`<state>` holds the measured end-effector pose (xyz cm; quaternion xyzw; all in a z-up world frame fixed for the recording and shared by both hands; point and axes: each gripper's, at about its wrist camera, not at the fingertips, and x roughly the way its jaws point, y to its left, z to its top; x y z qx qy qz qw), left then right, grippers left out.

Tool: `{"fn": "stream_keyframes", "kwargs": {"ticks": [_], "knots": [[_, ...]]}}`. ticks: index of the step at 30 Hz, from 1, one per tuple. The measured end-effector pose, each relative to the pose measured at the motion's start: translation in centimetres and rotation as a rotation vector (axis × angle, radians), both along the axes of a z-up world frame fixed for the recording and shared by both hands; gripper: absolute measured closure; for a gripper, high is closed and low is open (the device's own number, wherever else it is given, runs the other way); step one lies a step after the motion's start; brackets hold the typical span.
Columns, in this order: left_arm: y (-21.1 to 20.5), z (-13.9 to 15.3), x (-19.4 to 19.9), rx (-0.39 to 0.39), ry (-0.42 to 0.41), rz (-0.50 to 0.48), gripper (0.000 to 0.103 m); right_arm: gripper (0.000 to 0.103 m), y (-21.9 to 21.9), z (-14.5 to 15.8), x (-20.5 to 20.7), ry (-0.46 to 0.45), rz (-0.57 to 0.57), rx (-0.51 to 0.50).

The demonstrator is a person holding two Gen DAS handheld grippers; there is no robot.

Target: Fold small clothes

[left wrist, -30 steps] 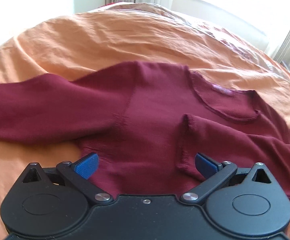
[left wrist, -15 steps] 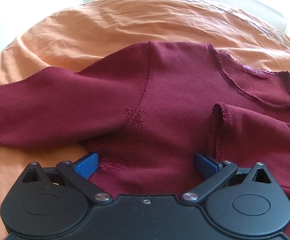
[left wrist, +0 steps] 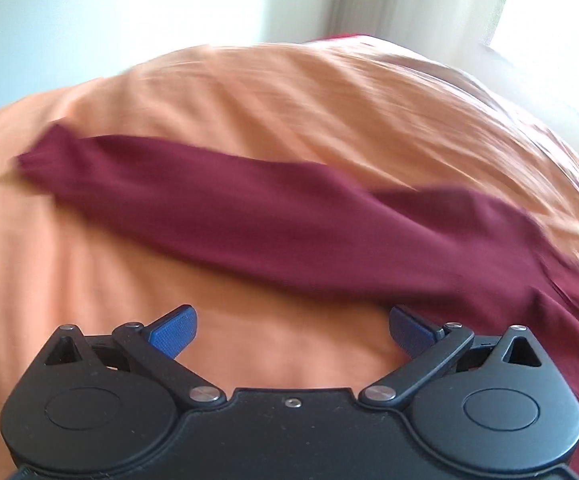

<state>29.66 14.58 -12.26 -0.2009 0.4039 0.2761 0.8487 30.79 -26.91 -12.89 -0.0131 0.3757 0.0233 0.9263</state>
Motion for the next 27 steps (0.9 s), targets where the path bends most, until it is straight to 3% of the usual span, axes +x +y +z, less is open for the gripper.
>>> {"fn": "stream_keyframes", "kwargs": {"ticks": [7, 13, 15, 16, 17, 18, 20, 22, 27], "knots": [[12.1, -0.3, -3.0, 0.045, -0.005, 0.206, 0.001, 0.000, 7.7, 0.3, -4.5, 0.099, 0.159, -0.004], [19.7, -1.1, -3.3, -0.031, -0.135, 0.305, 0.005, 0.000, 10.4, 0.3, -4.8, 0.141, 0.201, -0.029], [21.2, -1.0, -3.2, -0.028, -0.166, 0.326, 0.012, 0.000, 11.0, 0.1, -4.8, 0.147, 0.183, -0.030], [21.6, -0.9, -3.1, -0.020, -0.164, 0.334, 0.024, 0.000, 11.3, 0.0, -4.8, 0.147, 0.174, -0.028], [21.9, -0.8, -3.0, -0.003, -0.155, 0.345, 0.044, 0.000, 11.4, -0.1, -4.8, 0.148, 0.169, -0.024], [22.2, -0.8, -2.7, 0.008, -0.150, 0.353, 0.055, 0.000, 11.5, -0.1, -4.8, 0.150, 0.166, -0.019], [22.4, -0.7, -2.9, 0.028, -0.145, 0.367, 0.085, 0.000, 11.8, -0.2, -5.1, 0.150, 0.163, -0.016], [22.5, -0.5, -3.2, 0.044, -0.160, 0.378, 0.099, 0.000, 12.0, -0.2, -5.3, 0.152, 0.165, -0.015], [20.4, 1.6, -3.8, 0.112, -0.220, 0.340, 0.100, 0.000, 12.2, -0.3, -5.5, 0.149, 0.154, -0.012]]}}
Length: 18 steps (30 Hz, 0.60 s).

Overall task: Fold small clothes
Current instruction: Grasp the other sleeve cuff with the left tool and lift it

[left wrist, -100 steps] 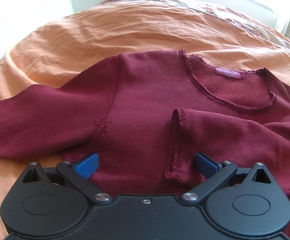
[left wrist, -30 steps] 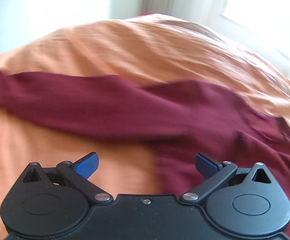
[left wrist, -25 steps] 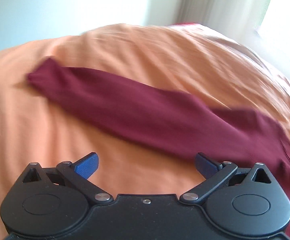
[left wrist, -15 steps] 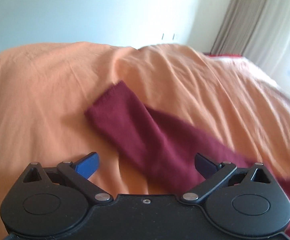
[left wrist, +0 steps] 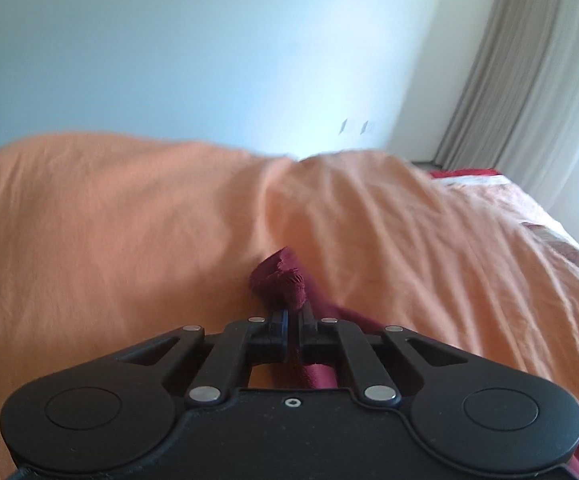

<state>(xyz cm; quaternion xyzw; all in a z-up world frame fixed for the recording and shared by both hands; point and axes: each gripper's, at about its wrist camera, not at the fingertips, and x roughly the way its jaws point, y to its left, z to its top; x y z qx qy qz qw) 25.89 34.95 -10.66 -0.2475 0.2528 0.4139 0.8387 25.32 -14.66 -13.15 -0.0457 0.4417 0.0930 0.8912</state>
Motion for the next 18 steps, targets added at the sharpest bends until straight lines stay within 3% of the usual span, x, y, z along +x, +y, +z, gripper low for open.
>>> {"fn": "stream_keyframes", "kwargs": {"ticks": [5, 9, 13, 18], "knots": [[-4.0, 4.2, 2.3, 0.116, -0.053, -0.157, 0.099, 0.000, -0.4, 0.3, 0.1, -0.018, -0.013, 0.013], [-8.0, 8.7, 4.9, 0.186, -0.142, -0.317, 0.099, 0.000, -1.2, 0.8, 0.6, -0.047, -0.018, 0.030], [-13.3, 12.5, 6.9, 0.229, -0.227, -0.474, 0.099, 0.000, -2.7, 1.8, 2.2, -0.114, -0.006, 0.031], [-20.8, 14.6, 8.5, 0.244, -0.284, -0.641, 0.099, 0.000, -5.8, 4.0, 5.4, -0.232, 0.002, -0.011]]}}
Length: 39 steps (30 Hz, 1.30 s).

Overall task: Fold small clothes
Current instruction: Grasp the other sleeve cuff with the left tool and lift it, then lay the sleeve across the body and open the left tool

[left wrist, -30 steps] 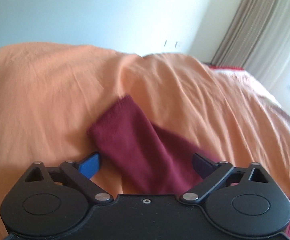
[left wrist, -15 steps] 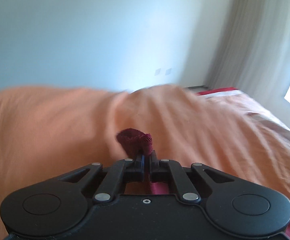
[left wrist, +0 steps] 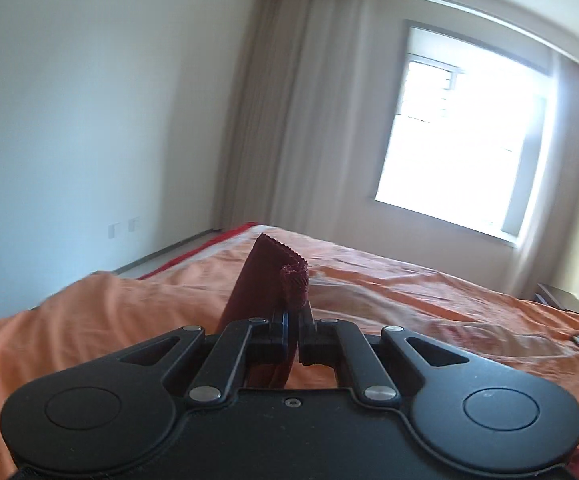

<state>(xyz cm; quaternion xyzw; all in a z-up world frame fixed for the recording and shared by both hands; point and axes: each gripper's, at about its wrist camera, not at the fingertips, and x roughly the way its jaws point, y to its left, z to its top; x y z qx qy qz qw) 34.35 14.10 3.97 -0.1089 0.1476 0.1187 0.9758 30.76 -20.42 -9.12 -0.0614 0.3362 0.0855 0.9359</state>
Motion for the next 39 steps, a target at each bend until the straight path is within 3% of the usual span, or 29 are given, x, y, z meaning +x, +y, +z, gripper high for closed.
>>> {"fn": "stream_keyframes", "kwargs": {"ticks": [5, 8, 13, 19, 23, 24, 27, 29, 31, 36, 39], "knots": [[-7.9, -1.1, 1.2, 0.025, -0.009, -0.136, 0.099, 0.000, -3.8, 2.0, 2.0, -0.077, -0.011, -0.018], [-11.9, -3.3, 2.0, 0.015, 0.013, -0.218, 0.099, 0.000, -6.1, 2.1, 2.6, -0.075, -0.032, -0.027], [-18.0, -9.6, 4.1, -0.005, 0.106, -0.355, 0.099, 0.000, -9.7, 0.7, 2.4, -0.010, -0.135, 0.010], [-24.9, -16.8, 5.1, 0.056, 0.246, -0.504, 0.099, 0.000, -12.4, -1.6, 1.3, 0.055, -0.196, 0.040], [-26.3, -19.2, 5.4, 0.054, 0.323, -0.526, 0.097, 0.000, -13.2, -2.4, 1.5, 0.078, -0.202, 0.036], [-26.1, -18.4, 5.2, 0.044, 0.336, -0.528, 0.096, 0.000, -13.4, -2.5, 1.6, 0.079, -0.204, 0.041], [-25.5, -18.4, 5.2, 0.018, 0.368, -0.530, 0.080, 0.000, -13.8, -2.6, 2.1, 0.076, -0.201, 0.072], [-25.0, -18.5, 5.2, 0.001, 0.386, -0.533, 0.054, 0.003, -13.9, -2.6, 2.6, 0.069, -0.193, 0.102], [-24.5, -18.6, 5.1, -0.006, 0.394, -0.516, 0.034, 0.006, -13.6, -2.4, 3.2, 0.059, -0.169, 0.126], [-22.2, -18.4, 4.2, -0.021, 0.423, -0.477, 0.022, 0.022, -11.9, -2.4, 5.3, 0.062, -0.093, 0.193], [-20.1, -18.1, 3.2, 0.010, 0.438, -0.397, 0.008, 0.028, -10.0, -3.1, 7.2, 0.097, -0.033, 0.236]]}}
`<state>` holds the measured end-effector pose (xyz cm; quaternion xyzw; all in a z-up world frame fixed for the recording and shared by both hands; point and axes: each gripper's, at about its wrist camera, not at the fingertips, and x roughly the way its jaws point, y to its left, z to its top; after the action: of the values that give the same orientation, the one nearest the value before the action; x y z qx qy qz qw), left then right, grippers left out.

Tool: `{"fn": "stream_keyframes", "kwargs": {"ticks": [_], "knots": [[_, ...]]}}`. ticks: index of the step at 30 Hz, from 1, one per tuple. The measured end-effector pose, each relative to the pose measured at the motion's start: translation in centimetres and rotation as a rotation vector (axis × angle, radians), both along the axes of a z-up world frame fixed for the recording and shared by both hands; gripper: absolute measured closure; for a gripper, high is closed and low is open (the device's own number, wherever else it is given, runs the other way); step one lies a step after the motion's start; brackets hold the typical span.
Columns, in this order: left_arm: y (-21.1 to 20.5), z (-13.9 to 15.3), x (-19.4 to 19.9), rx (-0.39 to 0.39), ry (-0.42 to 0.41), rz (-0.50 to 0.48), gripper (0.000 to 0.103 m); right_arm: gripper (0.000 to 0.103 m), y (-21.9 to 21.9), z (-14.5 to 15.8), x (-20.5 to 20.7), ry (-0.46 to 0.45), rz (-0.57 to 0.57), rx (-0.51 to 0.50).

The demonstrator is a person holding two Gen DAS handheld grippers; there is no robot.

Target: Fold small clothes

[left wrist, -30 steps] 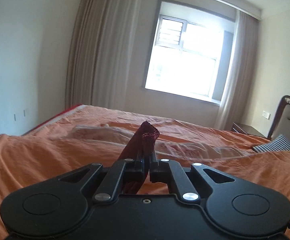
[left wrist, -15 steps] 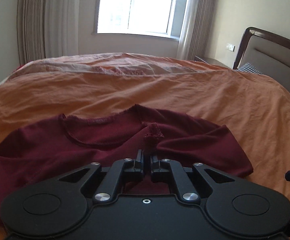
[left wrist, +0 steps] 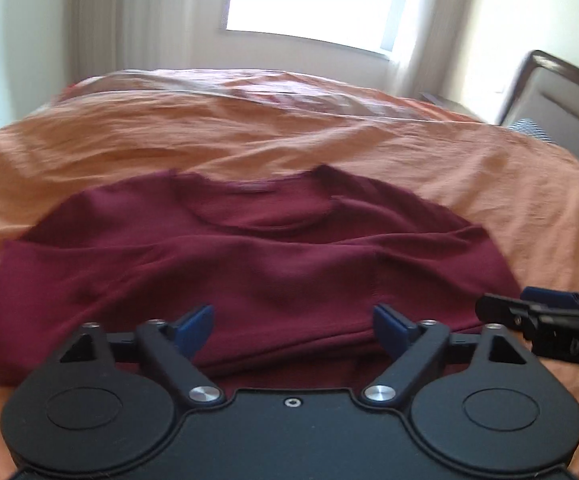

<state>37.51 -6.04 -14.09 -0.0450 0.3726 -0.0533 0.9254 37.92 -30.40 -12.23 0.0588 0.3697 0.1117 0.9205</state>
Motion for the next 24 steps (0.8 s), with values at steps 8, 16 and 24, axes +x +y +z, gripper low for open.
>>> {"fn": "stream_keyframes", "kwargs": {"ticks": [8, 16, 24], "knots": [[8.1, -0.6, -3.1, 0.139, 0.067, 0.229, 0.001, 0.040, 5.5, -2.9, 4.5, 0.118, 0.062, 0.078], [15.7, -3.6, -5.8, 0.153, 0.136, 0.369, 0.001, 0.090, 6.8, -3.0, 5.5, 0.167, 0.031, 0.051], [15.8, -3.0, -5.6, 0.153, 0.026, 0.276, 0.001, 0.093, 6.5, 5.2, 5.4, 0.058, 0.061, 0.282]]}}
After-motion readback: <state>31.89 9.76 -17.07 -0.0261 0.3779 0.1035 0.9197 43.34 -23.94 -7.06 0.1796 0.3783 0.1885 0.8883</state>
